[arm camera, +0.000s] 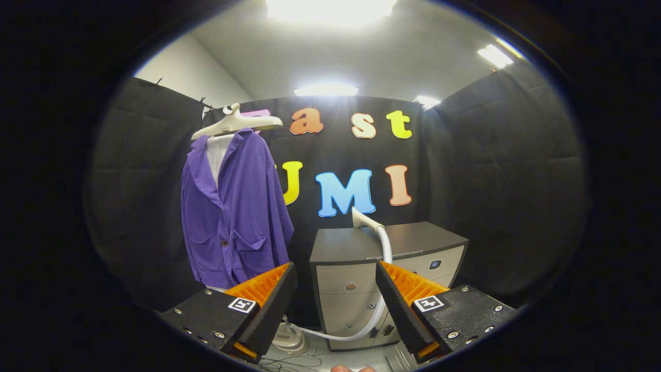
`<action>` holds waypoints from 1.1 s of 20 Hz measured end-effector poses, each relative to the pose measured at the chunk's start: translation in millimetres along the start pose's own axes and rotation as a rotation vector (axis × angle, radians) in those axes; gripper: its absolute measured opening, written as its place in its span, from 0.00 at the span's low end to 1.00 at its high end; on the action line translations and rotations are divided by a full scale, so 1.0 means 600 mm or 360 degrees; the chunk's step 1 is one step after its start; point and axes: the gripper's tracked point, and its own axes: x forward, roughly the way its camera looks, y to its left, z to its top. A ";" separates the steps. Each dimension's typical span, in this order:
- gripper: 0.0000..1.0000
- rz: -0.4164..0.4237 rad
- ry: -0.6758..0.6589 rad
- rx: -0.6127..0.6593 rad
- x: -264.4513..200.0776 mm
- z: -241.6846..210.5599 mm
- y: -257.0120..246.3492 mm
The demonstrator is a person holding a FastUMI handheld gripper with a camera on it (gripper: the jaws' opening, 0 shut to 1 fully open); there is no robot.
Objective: Iron the clothes twice with a garment steamer, once on the left side and once on the right side.
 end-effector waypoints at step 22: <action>0.95 0.0060 0.0189 0.0343 0.591 0.078 -0.277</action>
